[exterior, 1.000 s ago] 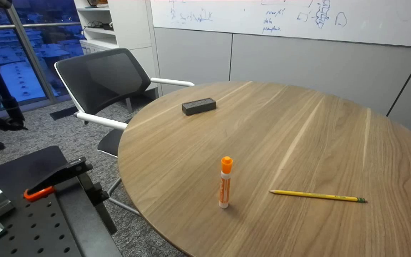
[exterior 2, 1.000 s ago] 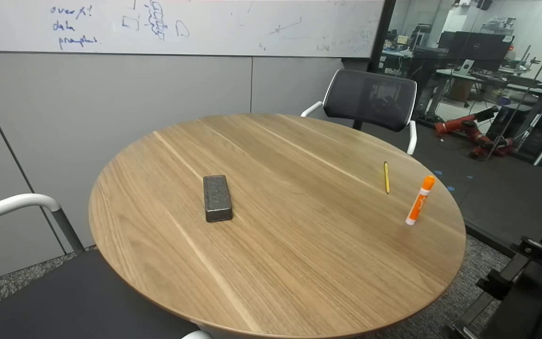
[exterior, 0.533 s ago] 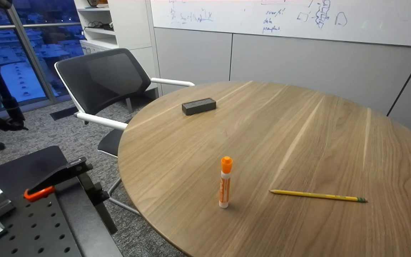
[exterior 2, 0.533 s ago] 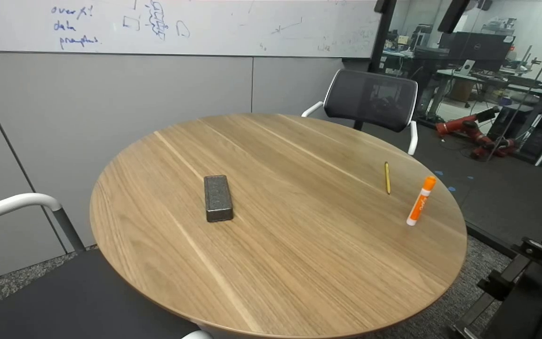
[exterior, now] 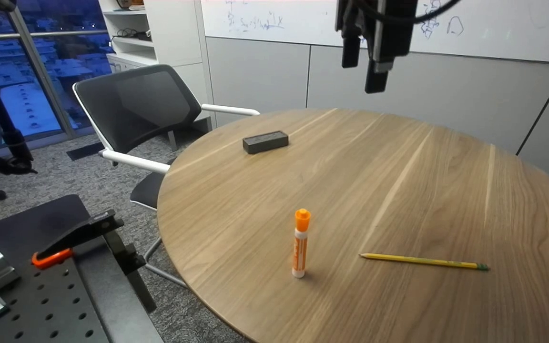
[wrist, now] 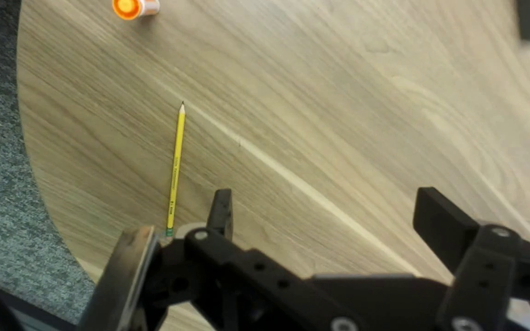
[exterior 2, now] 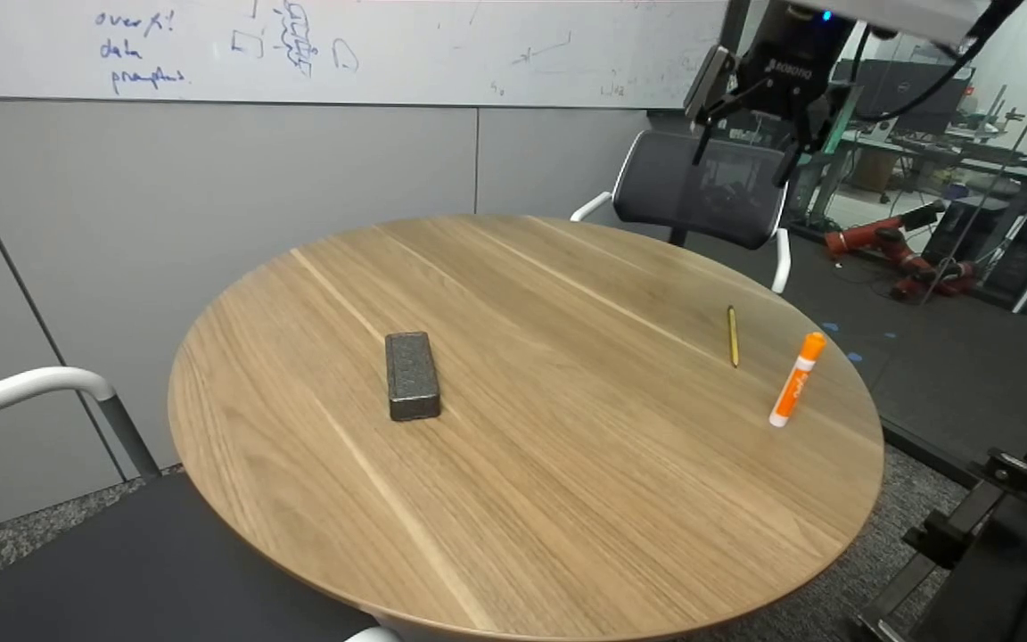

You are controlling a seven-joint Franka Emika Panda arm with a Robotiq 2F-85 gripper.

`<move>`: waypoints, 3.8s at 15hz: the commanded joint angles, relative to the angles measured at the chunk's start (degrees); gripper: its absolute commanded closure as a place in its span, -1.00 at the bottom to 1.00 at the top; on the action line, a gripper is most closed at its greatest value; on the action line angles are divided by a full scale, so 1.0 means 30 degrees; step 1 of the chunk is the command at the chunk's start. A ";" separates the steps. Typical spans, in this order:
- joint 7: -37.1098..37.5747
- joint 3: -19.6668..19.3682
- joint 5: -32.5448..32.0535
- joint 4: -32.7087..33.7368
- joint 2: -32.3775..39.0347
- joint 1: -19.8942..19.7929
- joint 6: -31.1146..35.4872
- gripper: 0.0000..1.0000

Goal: Move the pencil to the left

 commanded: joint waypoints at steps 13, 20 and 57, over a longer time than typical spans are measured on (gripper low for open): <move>0.0763 -0.3167 0.0023 0.6808 0.9800 0.0019 -0.0765 -1.00; 0.0868 -0.3339 0.0083 0.9511 1.2252 -0.0487 -0.2110 -1.00; -0.5176 0.0324 -0.1612 0.0938 0.2808 0.3344 -0.0634 0.93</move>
